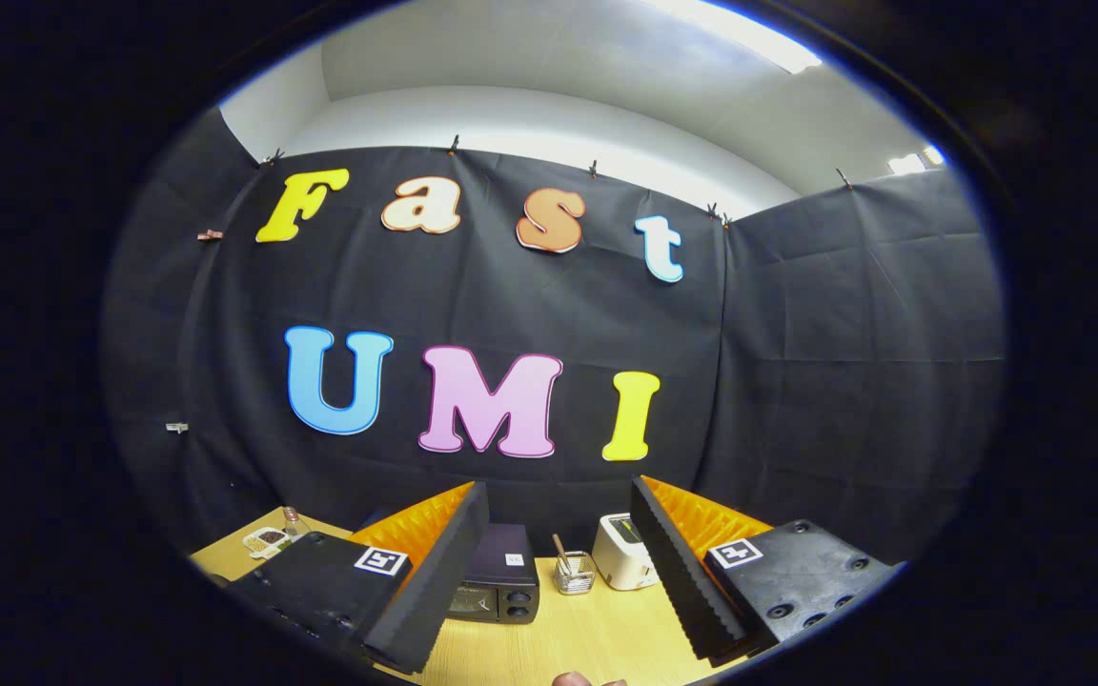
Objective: Open the toaster oven, put the food inside, and close the toaster oven door.
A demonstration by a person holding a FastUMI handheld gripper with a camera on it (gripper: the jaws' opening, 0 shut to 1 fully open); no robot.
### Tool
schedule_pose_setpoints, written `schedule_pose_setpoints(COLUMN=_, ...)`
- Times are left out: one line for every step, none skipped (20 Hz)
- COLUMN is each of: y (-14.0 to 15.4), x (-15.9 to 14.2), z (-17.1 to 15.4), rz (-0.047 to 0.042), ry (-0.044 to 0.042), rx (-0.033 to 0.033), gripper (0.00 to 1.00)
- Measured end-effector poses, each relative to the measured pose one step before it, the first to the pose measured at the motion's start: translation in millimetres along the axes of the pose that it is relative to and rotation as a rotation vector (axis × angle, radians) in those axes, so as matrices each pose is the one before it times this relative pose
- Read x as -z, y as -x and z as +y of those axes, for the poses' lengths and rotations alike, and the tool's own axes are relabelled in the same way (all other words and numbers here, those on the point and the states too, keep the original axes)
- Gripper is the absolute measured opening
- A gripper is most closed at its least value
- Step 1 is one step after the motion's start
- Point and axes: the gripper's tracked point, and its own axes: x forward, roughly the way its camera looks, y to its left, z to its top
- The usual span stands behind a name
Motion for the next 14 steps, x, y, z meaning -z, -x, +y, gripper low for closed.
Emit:
schedule_pose_setpoints(y=3.35, x=-4.05, z=2.90, rz=0.00906, ry=-0.01755, rx=-0.00285, gripper=0.98)
schedule_pose_setpoints(y=4.21, x=0.02, z=6.97, rz=0.01889, ry=-0.02228, rx=-0.01526, gripper=0.98)
schedule_pose_setpoints(y=1.93, x=3.13, z=5.39, rz=0.02319, ry=-0.01652, rx=-0.00846, gripper=0.98)
schedule_pose_setpoints(y=-0.67, x=0.70, z=0.89, rz=0.01160, ry=-0.00768, rx=-0.00482, gripper=0.98)
schedule_pose_setpoints(y=-2.68, x=1.77, z=2.72, rz=0.00499, ry=0.00382, rx=-0.00251, gripper=0.98)
schedule_pose_setpoints(y=-1.80, x=4.73, z=2.53, rz=0.01130, ry=0.00447, rx=-0.00579, gripper=0.98)
schedule_pose_setpoints(y=-1.92, x=2.74, z=4.91, rz=0.00964, ry=-0.00430, rx=-0.00632, gripper=0.98)
schedule_pose_setpoints(y=-1.46, x=0.87, z=4.69, rz=0.00495, ry=-0.01051, rx=-0.00595, gripper=0.98)
schedule_pose_setpoints(y=-1.12, x=2.81, z=3.11, rz=0.01130, ry=-0.01076, rx=-0.00322, gripper=0.98)
schedule_pose_setpoints(y=-1.86, x=1.97, z=1.11, rz=0.00583, ry=-0.01000, rx=-0.00284, gripper=0.98)
schedule_pose_setpoints(y=-1.06, x=1.13, z=1.88, rz=0.00202, ry=-0.00637, rx=-0.00367, gripper=0.98)
schedule_pose_setpoints(y=-1.33, x=1.30, z=0.23, rz=0.00398, ry=-0.00157, rx=-0.00040, gripper=0.99)
schedule_pose_setpoints(y=-0.44, x=-0.19, z=0.44, rz=-0.00079, ry=-0.00027, rx=0.00001, gripper=0.99)
schedule_pose_setpoints(y=0.36, x=-1.01, z=0.64, rz=-0.00337, ry=0.00110, rx=-0.00043, gripper=0.98)
